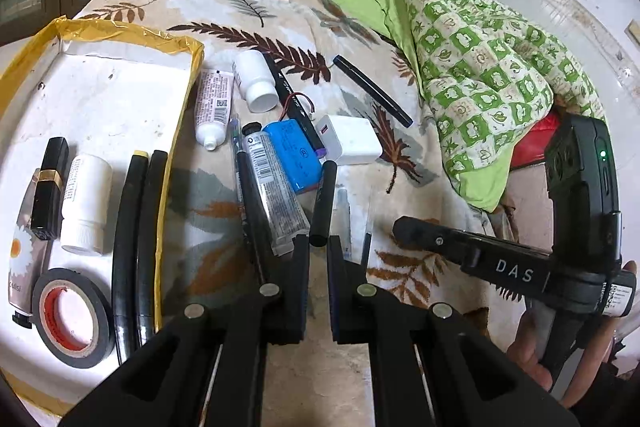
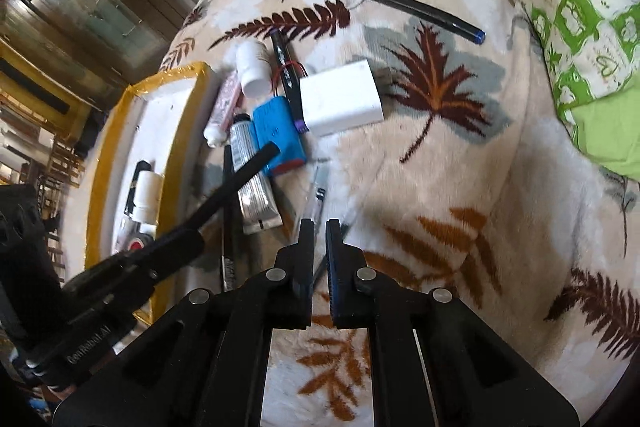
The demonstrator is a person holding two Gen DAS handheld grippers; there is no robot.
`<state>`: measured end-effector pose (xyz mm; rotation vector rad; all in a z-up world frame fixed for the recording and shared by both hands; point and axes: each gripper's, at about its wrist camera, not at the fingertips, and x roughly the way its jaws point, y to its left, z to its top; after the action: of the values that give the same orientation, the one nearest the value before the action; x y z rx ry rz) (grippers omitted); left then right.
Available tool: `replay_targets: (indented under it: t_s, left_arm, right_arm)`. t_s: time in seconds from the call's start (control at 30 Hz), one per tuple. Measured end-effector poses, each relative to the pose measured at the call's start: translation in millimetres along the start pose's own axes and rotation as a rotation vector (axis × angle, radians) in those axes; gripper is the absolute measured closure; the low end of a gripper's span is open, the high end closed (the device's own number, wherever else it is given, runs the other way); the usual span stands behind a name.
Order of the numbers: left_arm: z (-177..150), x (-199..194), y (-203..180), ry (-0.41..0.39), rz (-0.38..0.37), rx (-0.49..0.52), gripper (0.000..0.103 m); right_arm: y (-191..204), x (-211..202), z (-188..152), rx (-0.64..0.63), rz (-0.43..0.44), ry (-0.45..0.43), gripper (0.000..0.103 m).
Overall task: Organize objects
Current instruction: 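Reach the right tool toward the clear pen while the left tool approaches a black pen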
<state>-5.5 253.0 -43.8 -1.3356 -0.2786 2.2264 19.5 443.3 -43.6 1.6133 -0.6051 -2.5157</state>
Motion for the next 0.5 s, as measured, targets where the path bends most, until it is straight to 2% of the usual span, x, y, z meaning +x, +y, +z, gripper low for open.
replay_targets:
  t_s: [0.27,0.5]
  left_arm:
    - [0.5,-3.0,-1.0,-0.013,0.005,0.003,0.097]
    - [1.6,-13.0,2.8,-0.058,-0.025,-0.024,0.097]
  right_arm:
    - [1.5,2.1,-0.6,0.004,-0.011,0.006,0.098]
    - [-0.4,-12.2,3.9,0.014,-0.022,-0.059,0.098]
